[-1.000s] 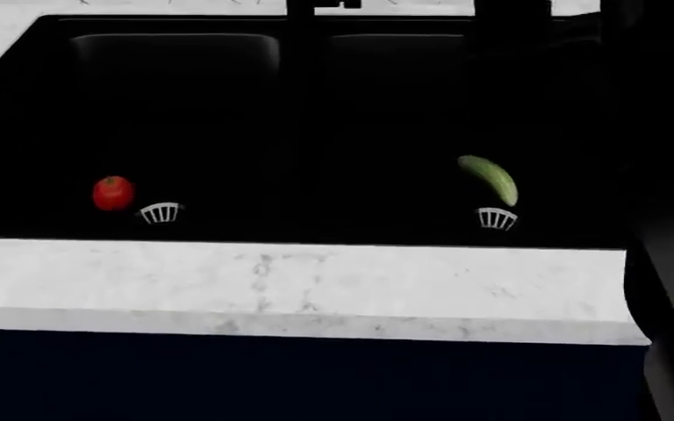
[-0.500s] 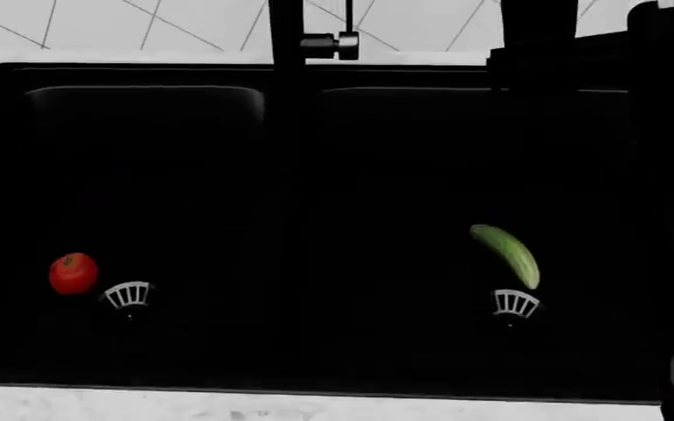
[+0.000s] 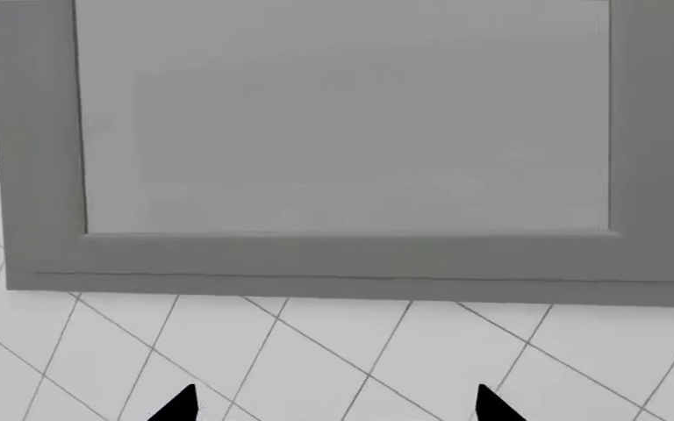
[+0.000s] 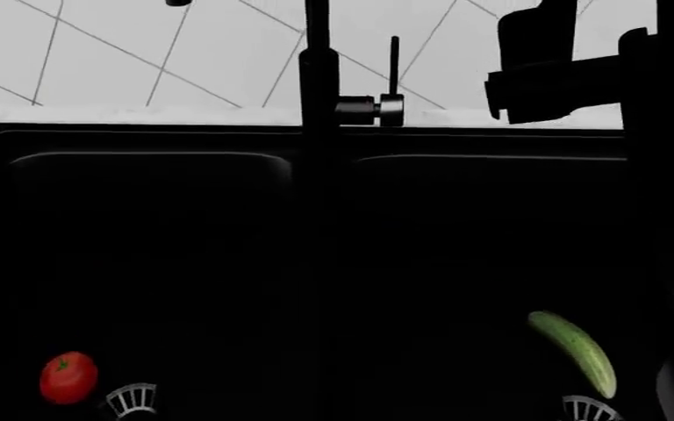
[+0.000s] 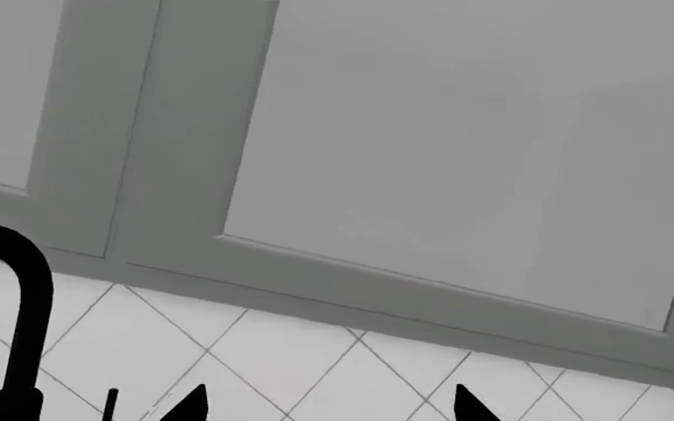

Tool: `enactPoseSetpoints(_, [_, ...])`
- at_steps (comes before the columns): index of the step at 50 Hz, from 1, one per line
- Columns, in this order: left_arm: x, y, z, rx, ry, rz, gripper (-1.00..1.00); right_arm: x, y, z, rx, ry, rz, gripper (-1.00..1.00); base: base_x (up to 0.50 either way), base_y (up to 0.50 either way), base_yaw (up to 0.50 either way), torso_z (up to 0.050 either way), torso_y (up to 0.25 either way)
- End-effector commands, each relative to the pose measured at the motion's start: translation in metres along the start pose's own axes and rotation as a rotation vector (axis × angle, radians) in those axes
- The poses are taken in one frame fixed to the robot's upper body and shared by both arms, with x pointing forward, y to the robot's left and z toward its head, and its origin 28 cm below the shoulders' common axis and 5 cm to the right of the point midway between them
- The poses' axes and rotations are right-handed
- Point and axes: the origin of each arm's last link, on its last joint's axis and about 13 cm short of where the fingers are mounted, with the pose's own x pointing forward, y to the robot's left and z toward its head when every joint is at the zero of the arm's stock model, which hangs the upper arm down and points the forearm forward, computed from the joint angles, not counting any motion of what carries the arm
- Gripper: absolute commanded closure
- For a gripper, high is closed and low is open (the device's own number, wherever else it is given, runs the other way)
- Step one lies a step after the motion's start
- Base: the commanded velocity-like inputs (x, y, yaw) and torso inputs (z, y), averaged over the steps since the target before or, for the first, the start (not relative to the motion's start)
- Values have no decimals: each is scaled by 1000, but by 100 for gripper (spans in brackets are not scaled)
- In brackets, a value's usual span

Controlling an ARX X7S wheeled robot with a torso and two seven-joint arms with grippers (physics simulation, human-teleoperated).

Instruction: Pick the vegetables from the sink and place them on the cutting board.

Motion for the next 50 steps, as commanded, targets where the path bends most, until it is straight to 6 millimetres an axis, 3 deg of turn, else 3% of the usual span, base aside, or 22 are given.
enactPoseSetpoints(1, [0,1,0,0,-1,7,-100,0,-1,-4,52,25,-13,-100,0,0,0,0,10])
enactPoseSetpoints(7, [-1,2,0,-3,-1,11,-100,-3,-3,-6,62,17,-7,-100,44,0,0,0,0])
enactPoseSetpoints(15, [-2,3,0,-2,-1,15,-100,-3,-2,-6,65,8,-10,-100,499,183,0,0,0])
enactPoseSetpoints(30, [-8,5,-9,-40,-3,-82,-100,-6,-6,-14,98,30,-13,-100,0,0,0,0,1])
enactPoseSetpoints(45, [-10,9,-7,-75,-25,-69,-100,-11,-11,-12,100,28,-21,-100,24,6,-4,0,-250])
enactPoseSetpoints(50, [-10,14,-6,18,33,-47,-100,-22,-22,2,7,61,38,-100,27,14,-3,0,-77])
